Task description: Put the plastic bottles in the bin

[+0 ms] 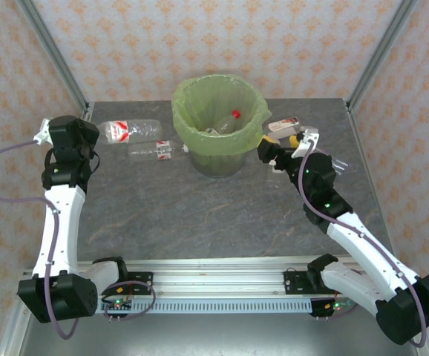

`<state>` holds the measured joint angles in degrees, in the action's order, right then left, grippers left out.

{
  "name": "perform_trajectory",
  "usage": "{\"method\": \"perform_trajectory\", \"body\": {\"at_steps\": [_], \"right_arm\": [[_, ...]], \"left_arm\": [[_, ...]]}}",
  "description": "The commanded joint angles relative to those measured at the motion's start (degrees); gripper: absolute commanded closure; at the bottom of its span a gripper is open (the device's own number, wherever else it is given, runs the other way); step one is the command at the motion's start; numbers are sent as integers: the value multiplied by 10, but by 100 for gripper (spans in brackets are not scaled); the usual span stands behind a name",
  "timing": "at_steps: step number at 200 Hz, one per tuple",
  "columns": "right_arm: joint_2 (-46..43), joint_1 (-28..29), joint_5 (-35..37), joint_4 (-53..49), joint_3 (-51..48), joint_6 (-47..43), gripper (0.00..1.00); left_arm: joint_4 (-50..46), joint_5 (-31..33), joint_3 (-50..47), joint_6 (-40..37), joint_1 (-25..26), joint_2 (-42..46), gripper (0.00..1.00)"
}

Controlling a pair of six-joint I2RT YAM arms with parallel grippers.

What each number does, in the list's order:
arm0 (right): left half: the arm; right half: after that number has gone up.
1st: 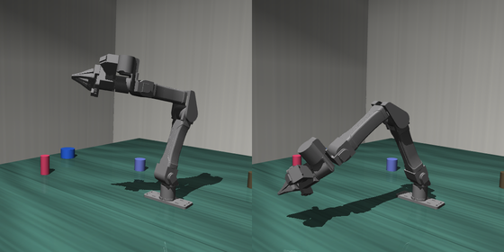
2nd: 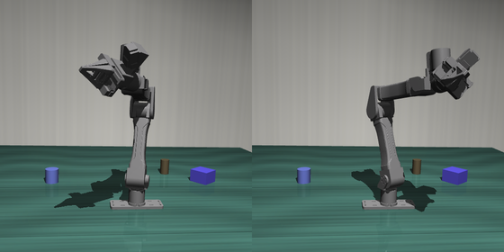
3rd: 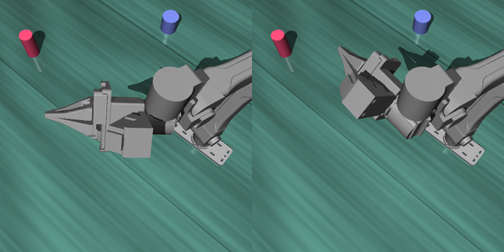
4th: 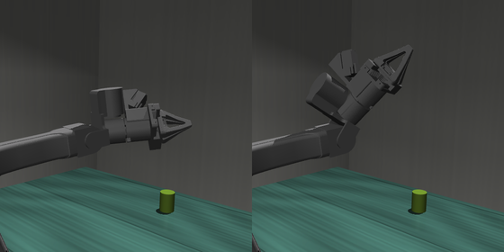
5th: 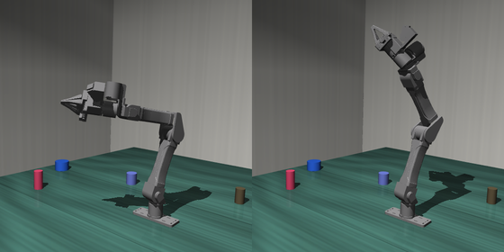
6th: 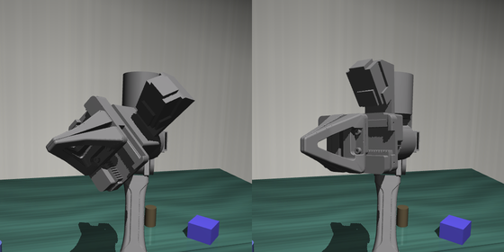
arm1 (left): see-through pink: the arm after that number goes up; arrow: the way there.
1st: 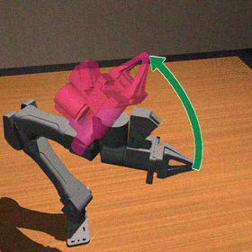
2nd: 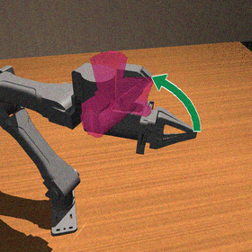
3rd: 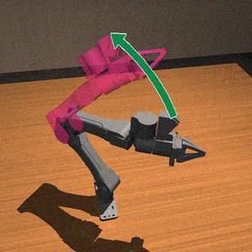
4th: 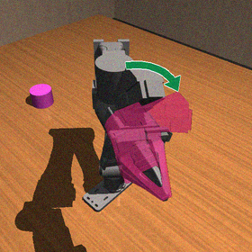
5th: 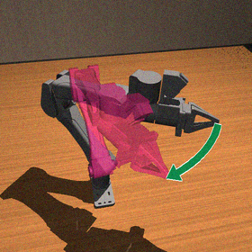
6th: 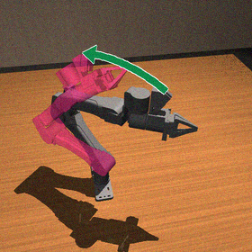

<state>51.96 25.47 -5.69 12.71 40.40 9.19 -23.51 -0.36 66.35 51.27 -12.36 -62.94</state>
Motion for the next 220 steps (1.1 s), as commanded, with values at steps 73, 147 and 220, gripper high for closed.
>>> {"method": "perform_trajectory", "body": {"at_steps": [73,147,220], "right_arm": [[-2,2,-28,33,-13,-25,1],[-35,1,1,32,-30,-24,1],[-59,1,9,12,-51,4,1]], "left_arm": [[124,-3,165,-18,70,-80,100],[0,-44,418,-163,206,-275,100],[-87,-64,548,-246,262,-412,100]]}}
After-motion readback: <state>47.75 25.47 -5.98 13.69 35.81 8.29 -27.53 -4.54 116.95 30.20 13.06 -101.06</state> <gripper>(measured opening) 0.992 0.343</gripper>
